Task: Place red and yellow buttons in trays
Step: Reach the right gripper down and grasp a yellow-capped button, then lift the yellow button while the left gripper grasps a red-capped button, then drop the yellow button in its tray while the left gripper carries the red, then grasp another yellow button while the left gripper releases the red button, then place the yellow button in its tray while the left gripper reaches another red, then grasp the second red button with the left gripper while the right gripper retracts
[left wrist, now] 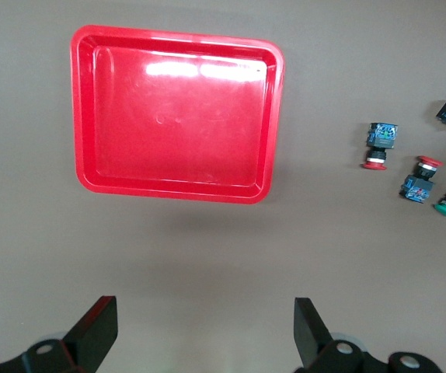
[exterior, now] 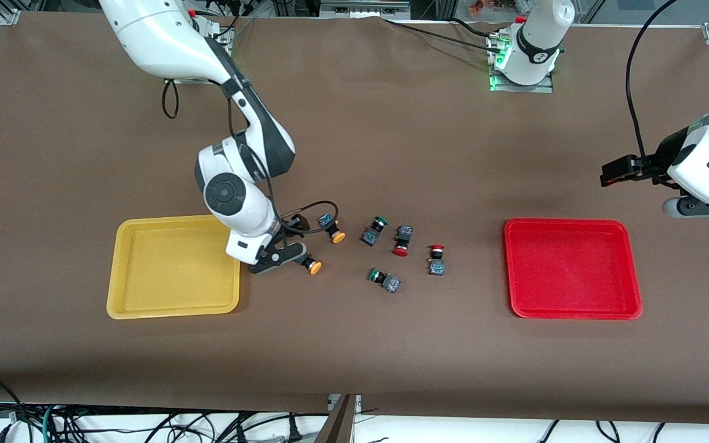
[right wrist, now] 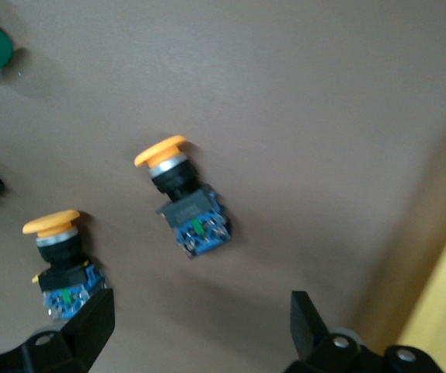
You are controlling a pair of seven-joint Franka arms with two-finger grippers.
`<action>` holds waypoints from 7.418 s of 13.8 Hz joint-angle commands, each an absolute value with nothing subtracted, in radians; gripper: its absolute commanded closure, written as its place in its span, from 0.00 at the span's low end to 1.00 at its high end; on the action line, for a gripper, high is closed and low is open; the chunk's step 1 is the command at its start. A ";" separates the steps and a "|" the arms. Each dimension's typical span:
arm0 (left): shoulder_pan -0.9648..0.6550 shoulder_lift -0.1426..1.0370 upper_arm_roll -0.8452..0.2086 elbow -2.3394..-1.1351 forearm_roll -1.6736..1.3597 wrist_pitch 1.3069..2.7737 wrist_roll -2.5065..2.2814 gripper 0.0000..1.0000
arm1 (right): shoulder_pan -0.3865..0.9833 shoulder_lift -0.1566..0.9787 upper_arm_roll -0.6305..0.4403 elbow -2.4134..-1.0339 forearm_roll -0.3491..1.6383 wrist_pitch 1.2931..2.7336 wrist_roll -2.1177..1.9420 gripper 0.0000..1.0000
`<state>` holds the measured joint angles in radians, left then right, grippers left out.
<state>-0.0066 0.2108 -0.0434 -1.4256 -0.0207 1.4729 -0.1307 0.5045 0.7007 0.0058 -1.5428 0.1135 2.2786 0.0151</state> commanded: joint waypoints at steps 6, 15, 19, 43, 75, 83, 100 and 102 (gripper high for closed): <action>-0.043 0.319 -0.051 -1.382 -0.035 1.529 -0.124 0.00 | 0.552 0.837 0.006 -1.510 0.121 2.519 -0.017 0.01; -0.259 0.599 -0.051 -1.385 -0.046 1.902 -0.310 0.00 | 0.542 0.873 0.002 -1.497 0.117 2.588 -0.070 0.54; -0.267 0.715 -0.051 -1.388 -0.051 2.075 -0.321 0.00 | 0.545 0.847 0.002 -1.502 0.115 2.582 -0.072 0.01; -0.379 0.848 -0.048 -1.407 -0.034 2.217 -0.406 0.90 | 0.511 0.839 0.005 -1.512 0.005 2.628 -0.179 1.00; 0.273 0.686 -0.043 -1.723 -0.035 2.269 0.229 0.31 | 0.584 0.727 0.098 -1.654 0.039 2.491 0.432 0.19; 0.108 0.653 -0.077 -1.505 -0.049 2.023 0.090 0.00 | 0.571 0.683 0.020 -1.620 -0.045 2.374 0.300 1.00; -0.537 0.753 -0.078 -1.528 -0.045 2.195 -0.476 0.00 | 0.445 0.448 -0.198 -1.657 0.112 2.091 -0.063 0.00; -0.543 0.753 -0.077 -1.572 -0.032 2.242 -0.474 0.00 | 0.445 0.352 -0.199 -1.655 0.110 1.972 -0.040 0.00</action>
